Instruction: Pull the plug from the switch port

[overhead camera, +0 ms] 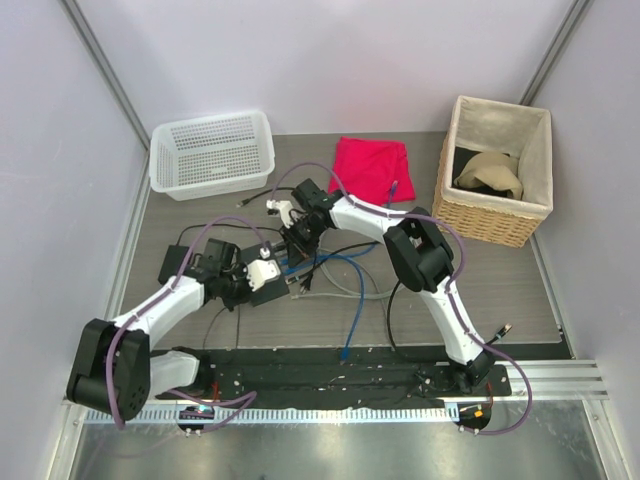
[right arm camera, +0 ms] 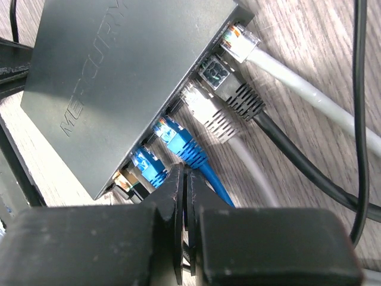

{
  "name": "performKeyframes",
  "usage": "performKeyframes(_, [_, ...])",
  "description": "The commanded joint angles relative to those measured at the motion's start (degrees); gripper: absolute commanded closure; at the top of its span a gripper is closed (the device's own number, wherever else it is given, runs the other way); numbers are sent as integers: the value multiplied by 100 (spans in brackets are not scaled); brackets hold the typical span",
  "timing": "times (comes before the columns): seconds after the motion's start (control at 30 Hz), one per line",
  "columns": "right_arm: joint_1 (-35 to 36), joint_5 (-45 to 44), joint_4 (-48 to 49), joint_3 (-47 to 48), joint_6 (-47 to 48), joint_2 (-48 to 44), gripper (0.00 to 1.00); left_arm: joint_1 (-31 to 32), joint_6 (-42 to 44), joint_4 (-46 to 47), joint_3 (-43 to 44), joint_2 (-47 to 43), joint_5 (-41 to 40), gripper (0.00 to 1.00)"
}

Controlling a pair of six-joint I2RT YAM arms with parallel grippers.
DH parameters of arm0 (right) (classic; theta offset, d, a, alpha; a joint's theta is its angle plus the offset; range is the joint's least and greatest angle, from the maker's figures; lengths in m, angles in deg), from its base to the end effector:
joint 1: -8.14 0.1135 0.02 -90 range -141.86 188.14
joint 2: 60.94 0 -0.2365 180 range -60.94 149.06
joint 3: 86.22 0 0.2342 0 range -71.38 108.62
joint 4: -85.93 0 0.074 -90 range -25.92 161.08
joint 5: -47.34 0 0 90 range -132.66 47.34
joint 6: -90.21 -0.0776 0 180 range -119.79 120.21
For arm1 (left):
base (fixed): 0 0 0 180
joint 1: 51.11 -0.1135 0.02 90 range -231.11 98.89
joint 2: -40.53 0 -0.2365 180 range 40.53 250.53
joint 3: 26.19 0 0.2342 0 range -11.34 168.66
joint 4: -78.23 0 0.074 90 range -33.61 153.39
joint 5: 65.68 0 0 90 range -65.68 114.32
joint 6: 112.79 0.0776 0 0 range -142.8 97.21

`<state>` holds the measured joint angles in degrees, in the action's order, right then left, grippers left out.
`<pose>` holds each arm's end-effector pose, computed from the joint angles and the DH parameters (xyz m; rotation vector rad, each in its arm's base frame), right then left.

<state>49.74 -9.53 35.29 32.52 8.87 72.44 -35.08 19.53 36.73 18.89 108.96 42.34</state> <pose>0.3212 0.3419 0.1000 -1.3250 2.4043 0.9516 0.1961 -0.0813 0.1068 1.3646 2.2532 -0.2729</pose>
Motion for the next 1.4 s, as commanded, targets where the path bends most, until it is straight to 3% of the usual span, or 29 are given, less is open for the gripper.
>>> performKeyframes(0.0, [-125, -808, -481, -248, 382, 373, 99, -48, 380, 37, -10, 294, -387, 100])
performKeyframes(0.17, [-600, 192, -78, -203, -49, -644, 99, -48, 557, 301, 455, 724, -308, 100])
performKeyframes(0.33, [-864, 291, 107, -326, -40, -1305, 98, -12, 470, 599, 1027, 1366, 69, 100])
performKeyframes(0.43, [-865, 265, 125, -440, -102, -1394, 93, 180, 435, 775, 1396, 1760, 52, 100])
performKeyframes(0.57, [-856, 195, 309, -520, -400, -1236, 88, 443, 364, 960, 1634, 2078, 325, 100])
performKeyframes(0.77, [-733, -87, 389, -54, -515, -709, 91, 804, 171, 934, 1564, 1930, 316, 100])
performKeyframes(1.07, [-373, 431, 424, 17, -760, -94, 98, 1236, -998, 1320, 1336, 1824, 36, 100])
performKeyframes(1.2, [-249, -165, 371, 69, -840, 257, 99, 1236, -1515, 1593, 1256, 1771, -631, 100])
performKeyframes(1.37, [-197, 27, 458, 192, -858, 171, 99, 1236, -2307, 1488, 1230, 1640, -625, 100])
